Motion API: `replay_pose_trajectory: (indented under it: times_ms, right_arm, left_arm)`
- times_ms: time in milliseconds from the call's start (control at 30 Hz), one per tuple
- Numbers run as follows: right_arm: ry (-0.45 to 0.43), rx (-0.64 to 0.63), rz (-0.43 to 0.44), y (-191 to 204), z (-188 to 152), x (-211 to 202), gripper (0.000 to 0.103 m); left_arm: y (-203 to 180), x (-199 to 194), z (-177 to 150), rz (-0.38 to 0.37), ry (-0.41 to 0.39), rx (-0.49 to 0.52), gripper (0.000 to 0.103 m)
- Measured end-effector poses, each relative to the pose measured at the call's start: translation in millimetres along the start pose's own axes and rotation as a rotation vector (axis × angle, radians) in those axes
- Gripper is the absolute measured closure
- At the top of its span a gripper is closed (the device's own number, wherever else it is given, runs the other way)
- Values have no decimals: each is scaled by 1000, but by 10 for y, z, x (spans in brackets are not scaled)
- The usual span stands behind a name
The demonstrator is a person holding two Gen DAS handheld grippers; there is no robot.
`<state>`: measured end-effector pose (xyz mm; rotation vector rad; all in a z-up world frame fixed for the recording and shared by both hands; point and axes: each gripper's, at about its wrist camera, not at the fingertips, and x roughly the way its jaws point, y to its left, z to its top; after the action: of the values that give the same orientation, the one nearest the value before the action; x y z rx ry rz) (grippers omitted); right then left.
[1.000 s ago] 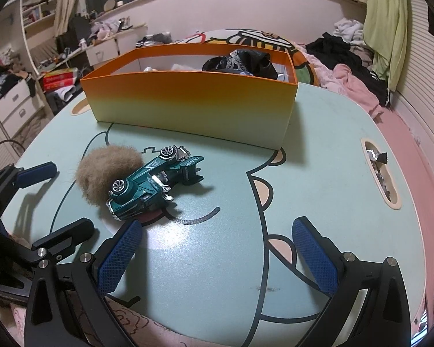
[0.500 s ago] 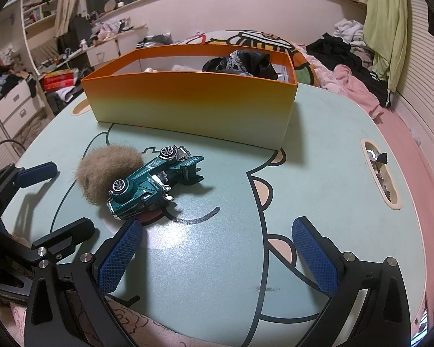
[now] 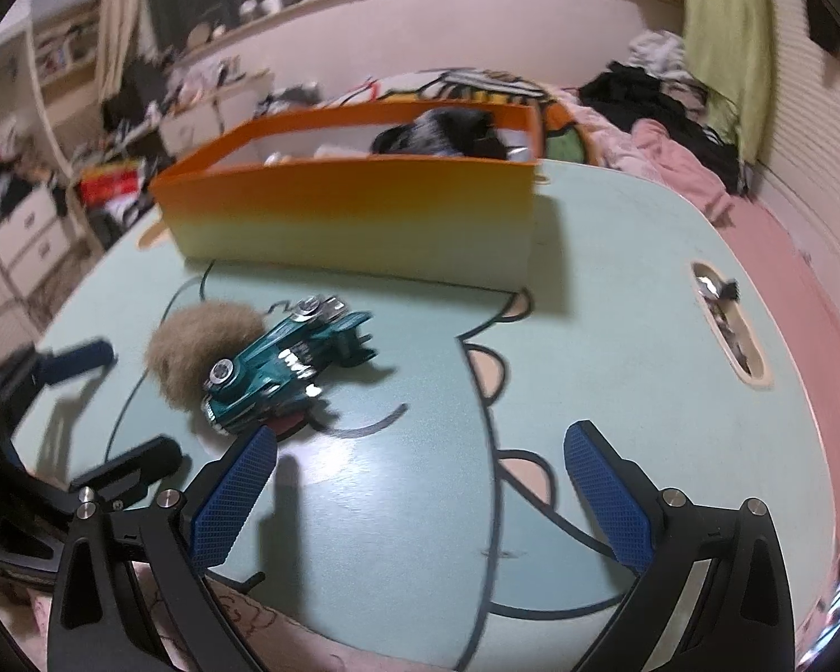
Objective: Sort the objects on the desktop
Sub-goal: 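Grasp the brown fluffy pompom with the left gripper while the right gripper grasps the green toy car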
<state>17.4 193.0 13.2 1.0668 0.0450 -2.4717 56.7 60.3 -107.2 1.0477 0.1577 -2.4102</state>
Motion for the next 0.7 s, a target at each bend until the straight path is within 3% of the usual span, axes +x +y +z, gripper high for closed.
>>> replay_pose_trajectory:
  times_ms: [300, 400, 500, 667, 700]
  right_arm:
    - [-82, 173, 83, -280, -12, -121, 16]
    - [-90, 192, 102, -313, -16, -131, 17]
    - [-88, 187, 99, -294, -9, -133, 17]
    - [-87, 183, 103, -300, -30, -132, 17]
    - [-86, 183, 102, -306, -30, -129, 17]
  left_arm:
    - [-180, -187, 259, -185, -73, 45, 4]
    - [-148, -108, 466, -204, -59, -16, 17]
    - [-153, 108, 573, -202, 24, -46, 41]
    - [-14, 261, 483, -246, 89, -125, 68]
    - [12, 254, 447, -254, 78, -138, 69]
